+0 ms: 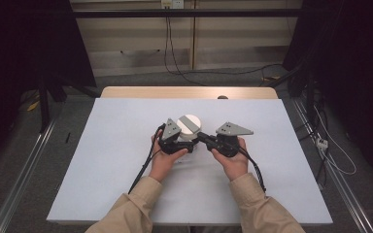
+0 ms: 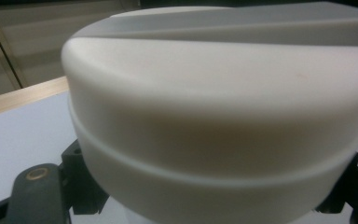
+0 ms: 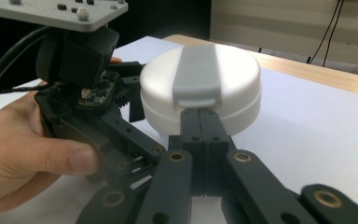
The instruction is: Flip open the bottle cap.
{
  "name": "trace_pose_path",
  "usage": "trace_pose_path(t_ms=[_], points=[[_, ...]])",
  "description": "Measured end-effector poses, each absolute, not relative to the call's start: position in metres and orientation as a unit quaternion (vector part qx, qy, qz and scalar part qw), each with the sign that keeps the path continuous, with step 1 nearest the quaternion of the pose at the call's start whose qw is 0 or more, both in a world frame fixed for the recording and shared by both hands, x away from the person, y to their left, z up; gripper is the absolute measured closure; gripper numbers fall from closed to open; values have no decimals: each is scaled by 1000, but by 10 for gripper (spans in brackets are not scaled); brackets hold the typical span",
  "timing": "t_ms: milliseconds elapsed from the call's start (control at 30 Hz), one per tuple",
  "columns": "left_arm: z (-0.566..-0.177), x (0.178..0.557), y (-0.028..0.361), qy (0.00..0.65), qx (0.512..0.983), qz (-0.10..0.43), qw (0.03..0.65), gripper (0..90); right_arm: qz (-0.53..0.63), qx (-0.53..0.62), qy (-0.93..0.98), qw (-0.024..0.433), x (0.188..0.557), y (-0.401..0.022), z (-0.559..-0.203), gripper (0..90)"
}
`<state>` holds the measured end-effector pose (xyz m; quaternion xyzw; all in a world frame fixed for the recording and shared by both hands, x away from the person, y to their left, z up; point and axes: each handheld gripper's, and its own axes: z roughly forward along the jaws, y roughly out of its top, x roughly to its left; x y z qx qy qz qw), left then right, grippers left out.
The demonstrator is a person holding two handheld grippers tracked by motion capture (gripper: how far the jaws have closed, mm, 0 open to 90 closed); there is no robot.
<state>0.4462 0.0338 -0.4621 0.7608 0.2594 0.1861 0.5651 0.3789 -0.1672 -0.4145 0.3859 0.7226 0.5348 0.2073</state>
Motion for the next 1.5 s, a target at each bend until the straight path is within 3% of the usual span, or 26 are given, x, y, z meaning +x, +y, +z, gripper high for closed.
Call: trace_pose_path(t_ms=[1500], points=[[-462,447,33,261,759,181,568,185,544,371,716,232,403,-147,-383,900]])
